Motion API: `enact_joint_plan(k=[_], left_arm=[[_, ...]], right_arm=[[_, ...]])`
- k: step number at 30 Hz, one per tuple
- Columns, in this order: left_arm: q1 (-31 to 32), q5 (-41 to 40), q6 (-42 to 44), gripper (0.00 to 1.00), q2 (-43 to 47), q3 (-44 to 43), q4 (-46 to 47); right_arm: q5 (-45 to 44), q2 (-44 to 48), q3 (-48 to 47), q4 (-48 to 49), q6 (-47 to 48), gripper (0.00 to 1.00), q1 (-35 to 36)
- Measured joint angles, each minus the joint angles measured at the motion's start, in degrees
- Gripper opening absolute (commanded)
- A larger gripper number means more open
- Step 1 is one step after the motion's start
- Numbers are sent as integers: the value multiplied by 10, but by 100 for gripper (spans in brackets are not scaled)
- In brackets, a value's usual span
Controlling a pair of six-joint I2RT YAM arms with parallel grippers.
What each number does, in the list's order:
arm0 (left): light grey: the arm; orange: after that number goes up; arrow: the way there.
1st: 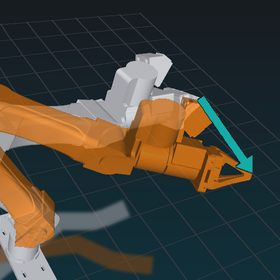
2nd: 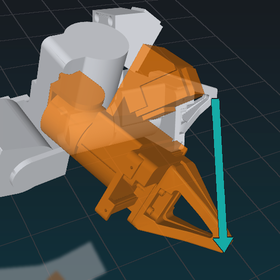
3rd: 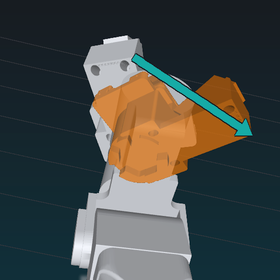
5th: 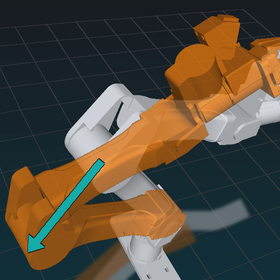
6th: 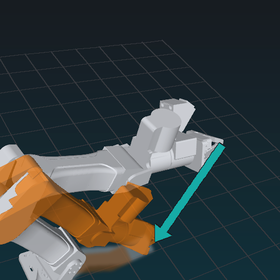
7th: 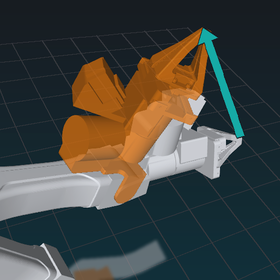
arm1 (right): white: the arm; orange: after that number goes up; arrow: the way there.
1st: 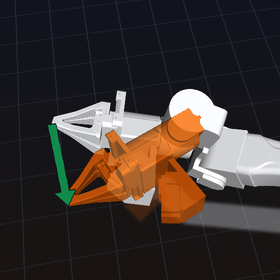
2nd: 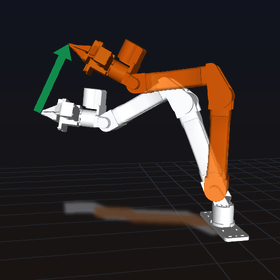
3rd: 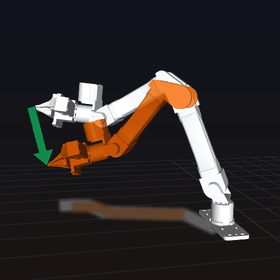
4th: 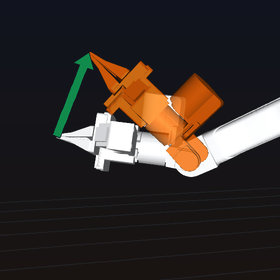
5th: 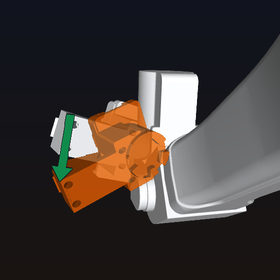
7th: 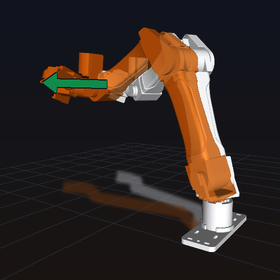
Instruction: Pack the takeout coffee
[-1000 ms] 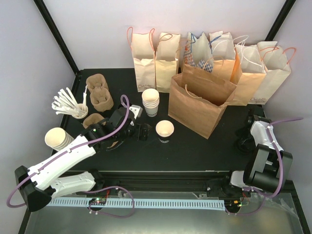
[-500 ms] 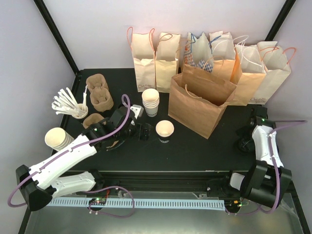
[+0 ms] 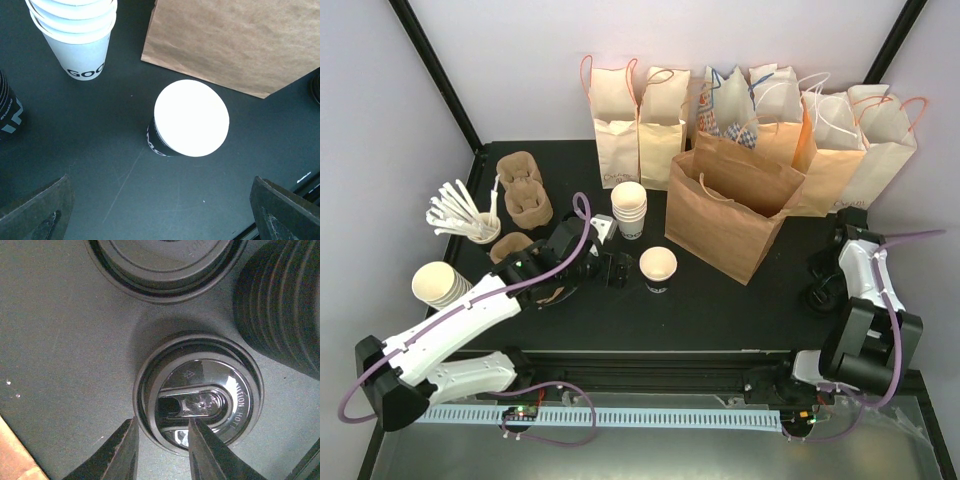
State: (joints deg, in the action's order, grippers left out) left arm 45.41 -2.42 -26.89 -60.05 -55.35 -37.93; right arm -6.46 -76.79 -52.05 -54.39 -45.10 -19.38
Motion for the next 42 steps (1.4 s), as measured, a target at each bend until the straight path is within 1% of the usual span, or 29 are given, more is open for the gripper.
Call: enact_joint_plan(k=[6,17,19,23,28,29,31,36,41,42], left_arm=[[-7,1,9,99,-9,0,3],[-34,11,26,99,-23,0,4],[-38,13,30,99,-24,0,4],[-49,17,39,99,-31,-4,3],[-58,25,44,99,-42,-8,5],[-59,28,44,99,-44,-8,5],[-60,31,44,99,-46,-8,5],[-61,40,44,99,-48,-8,5],[-64,46,43,99,-53,-8,5],[-64,49,43,99,-53,-8,5]], right_arm=[[2,-19,0,15,0,25,0],[8,-55,8,45,3,24,0],[11,-58,12,50,4,18,0],[13,-63,13,54,14,17,0],[14,-64,13,55,15,15,0],[14,-64,13,55,15,11,0],[17,-64,13,56,14,10,0],[21,-62,15,58,14,9,0],[26,-43,14,38,20,8,0],[27,-34,13,31,22,5,0]])
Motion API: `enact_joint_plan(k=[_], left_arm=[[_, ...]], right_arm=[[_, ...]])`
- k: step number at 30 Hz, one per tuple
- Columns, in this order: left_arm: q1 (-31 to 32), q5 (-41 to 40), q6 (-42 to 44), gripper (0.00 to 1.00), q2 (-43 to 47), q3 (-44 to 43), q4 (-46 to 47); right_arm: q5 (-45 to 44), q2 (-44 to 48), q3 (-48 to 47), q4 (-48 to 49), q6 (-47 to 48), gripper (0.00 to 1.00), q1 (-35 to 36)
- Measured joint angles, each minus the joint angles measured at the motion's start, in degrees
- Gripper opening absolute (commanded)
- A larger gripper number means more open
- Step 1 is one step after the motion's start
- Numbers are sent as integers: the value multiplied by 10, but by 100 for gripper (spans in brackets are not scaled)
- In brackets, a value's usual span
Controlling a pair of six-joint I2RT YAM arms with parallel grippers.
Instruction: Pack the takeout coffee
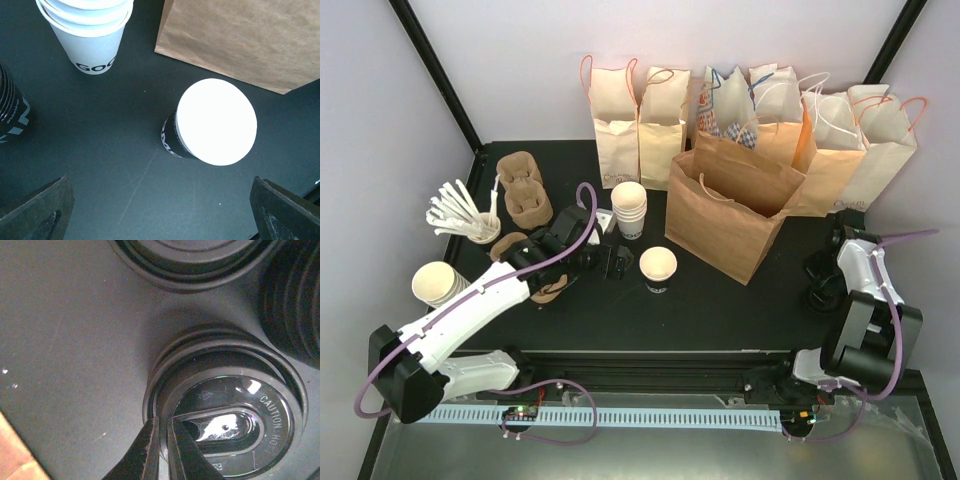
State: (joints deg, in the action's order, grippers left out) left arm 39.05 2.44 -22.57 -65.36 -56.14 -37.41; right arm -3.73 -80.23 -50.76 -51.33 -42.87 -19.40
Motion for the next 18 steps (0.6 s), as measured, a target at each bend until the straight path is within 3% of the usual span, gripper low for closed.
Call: enact_joint_plan(k=[11,13,18], left_arm=[[0,20,-2,99,0,-16,-2],[0,22,-4,99,0,-16,-3],[-1,23,-17,99,11,-15,-8]], right_arm=[[54,117,2,-52,21,4,26],[62,141,3,-59,18,4,70],[86,214,14,-53,-20,3,269]])
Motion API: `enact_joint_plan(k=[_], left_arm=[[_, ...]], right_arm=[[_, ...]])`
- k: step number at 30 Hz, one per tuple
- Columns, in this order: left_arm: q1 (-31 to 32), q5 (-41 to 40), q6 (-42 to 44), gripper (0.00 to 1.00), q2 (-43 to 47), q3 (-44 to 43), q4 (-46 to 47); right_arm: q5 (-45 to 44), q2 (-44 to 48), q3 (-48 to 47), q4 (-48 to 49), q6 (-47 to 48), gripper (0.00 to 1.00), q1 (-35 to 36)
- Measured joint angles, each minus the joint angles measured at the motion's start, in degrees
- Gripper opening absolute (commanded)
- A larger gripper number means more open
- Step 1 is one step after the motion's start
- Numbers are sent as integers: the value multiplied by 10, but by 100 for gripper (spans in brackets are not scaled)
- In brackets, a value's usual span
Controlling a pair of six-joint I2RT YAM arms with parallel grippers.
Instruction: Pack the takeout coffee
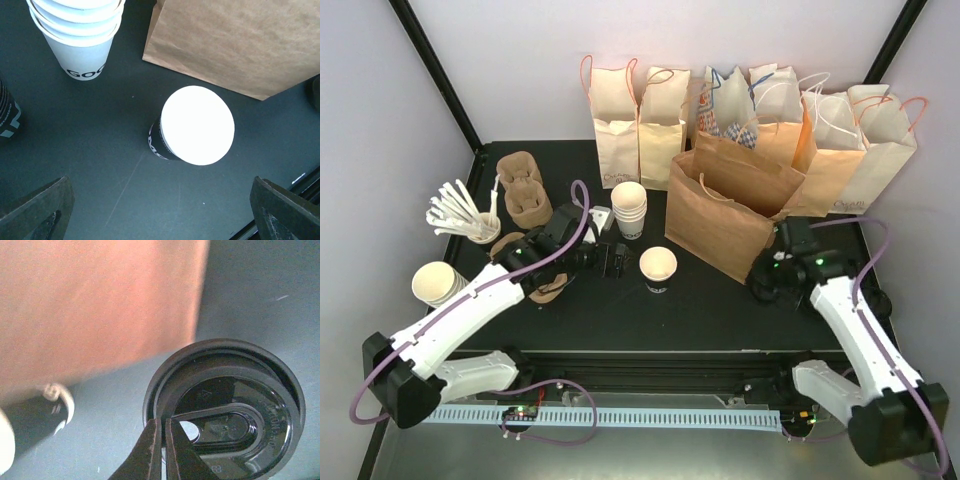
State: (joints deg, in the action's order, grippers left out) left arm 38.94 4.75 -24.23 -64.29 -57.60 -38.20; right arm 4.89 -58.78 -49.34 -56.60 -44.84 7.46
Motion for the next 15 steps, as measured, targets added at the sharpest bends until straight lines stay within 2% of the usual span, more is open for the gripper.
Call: enact_joint_plan(k=[4,7,11,15], left_arm=[[-4,0,-12,99,25,7,-5],[-7,0,-19,99,39,11,-19],[-11,0,-25,99,57,17,-42],[-15,0,-31,99,76,21,-59]], right_arm=[[-1,39,47,41,-53,3,161],[-28,28,83,80,-94,3,283],[-76,-48,87,130,-125,3,413],[-129,-163,35,148,-129,4,479]])
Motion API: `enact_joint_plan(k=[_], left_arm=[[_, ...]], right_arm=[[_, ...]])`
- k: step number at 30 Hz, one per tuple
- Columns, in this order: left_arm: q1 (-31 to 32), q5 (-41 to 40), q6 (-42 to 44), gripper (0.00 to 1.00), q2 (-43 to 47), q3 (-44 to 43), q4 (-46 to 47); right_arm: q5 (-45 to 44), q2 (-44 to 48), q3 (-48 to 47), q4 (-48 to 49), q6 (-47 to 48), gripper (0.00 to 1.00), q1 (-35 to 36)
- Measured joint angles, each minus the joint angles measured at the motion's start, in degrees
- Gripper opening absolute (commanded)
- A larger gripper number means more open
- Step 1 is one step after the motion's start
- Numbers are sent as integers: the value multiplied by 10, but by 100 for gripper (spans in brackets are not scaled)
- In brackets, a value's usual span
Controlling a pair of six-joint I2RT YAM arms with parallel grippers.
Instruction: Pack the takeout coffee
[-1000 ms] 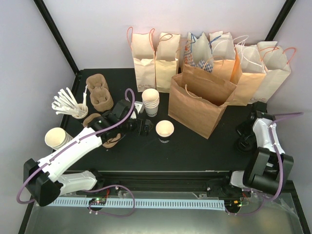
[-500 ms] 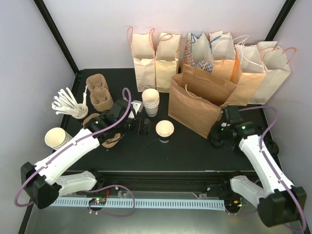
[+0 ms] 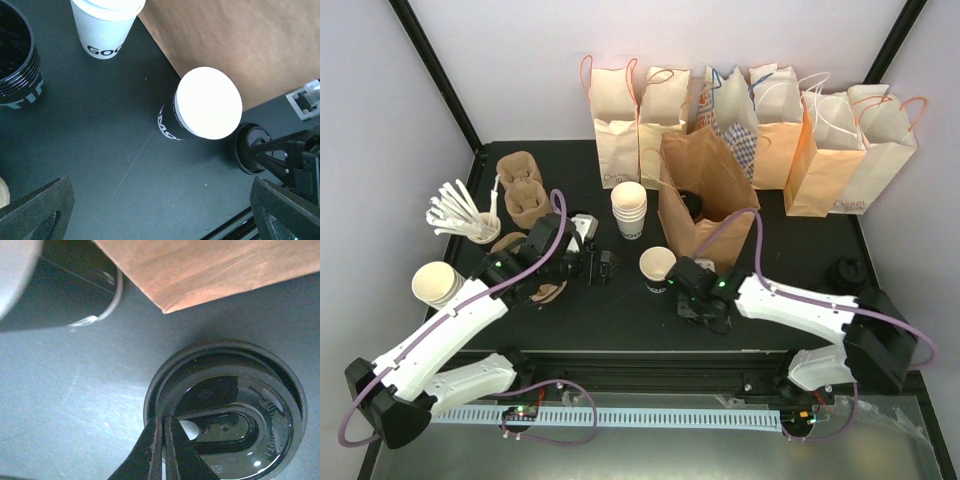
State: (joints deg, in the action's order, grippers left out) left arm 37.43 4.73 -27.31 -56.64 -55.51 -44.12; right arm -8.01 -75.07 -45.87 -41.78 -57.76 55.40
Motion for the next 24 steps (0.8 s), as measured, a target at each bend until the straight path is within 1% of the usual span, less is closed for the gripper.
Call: enact_joint_plan(k=[1,4,12,16,20,21,24], left_arm=[[-1,0,-2,99,5,2,-2],[-3,0,-7,99,13,5,-6],[-6,0,-10,99,15,5,-14],[-6,0,-10,99,15,5,-22],[-6,0,-9,99,14,5,-30],[-6,0,-9,99,14,5,-30],[-6,0,-6,99,10,4,-30]], right_arm=[[-11,-22,-14,8,1,4,9],[-30,-49,-25,31,1,5,19],[-73,-46,7,50,17,5,12],[-94,-30,10,44,48,5,-40],[-103,-4,10,45,92,5,-118],[-102,2,10,47,111,5,-146],[-102,5,7,51,152,5,-194]])
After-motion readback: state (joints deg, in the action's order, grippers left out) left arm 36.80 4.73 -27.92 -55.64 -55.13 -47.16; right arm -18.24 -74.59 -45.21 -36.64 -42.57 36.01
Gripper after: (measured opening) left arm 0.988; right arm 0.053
